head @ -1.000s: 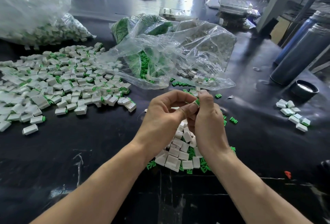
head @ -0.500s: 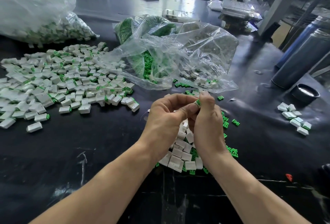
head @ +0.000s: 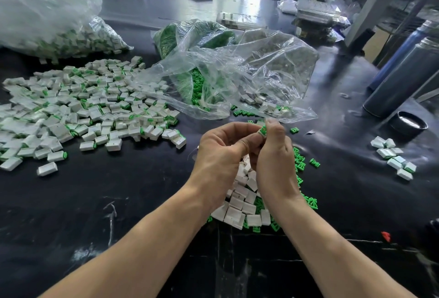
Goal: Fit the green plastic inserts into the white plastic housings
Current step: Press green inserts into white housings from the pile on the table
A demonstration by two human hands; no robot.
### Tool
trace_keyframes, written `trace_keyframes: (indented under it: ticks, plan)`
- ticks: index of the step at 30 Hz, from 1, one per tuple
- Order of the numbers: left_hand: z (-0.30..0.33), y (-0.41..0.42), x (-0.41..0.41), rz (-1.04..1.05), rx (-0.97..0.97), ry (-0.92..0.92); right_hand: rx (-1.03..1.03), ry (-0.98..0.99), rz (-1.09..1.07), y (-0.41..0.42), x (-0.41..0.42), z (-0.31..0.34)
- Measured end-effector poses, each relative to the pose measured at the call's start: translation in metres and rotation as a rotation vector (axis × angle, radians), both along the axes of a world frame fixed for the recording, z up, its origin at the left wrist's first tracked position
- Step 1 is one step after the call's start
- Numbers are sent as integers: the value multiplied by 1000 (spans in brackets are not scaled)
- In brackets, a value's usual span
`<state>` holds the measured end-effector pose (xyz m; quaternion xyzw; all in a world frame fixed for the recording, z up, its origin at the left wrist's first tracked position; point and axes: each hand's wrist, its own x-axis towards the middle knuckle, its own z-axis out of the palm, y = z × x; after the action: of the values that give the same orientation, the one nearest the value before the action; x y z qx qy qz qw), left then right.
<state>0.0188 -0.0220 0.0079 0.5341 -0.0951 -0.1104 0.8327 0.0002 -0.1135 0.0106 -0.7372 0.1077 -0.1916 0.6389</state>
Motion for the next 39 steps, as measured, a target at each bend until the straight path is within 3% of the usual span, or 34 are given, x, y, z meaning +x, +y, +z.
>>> trace_keyframes:
  ticks: [7, 16, 24, 33, 39]
  plan:
    - [-4, -1, 1, 65, 14, 51, -151, -1, -147, 5, 10, -8]
    - [-7, 4, 7, 50, 105, -85, 180, 13, 81, -2, 6, -6]
    - [-4, 7, 6, 33, 257, -180, 29, 31, 64, -8, 6, -10]
    - [-4, 8, 5, 70, 274, -177, -103, -25, -1, -4, 9, -11]
    - [-5, 8, 6, 82, 258, -181, -72, -43, 18, -3, 7, -12]
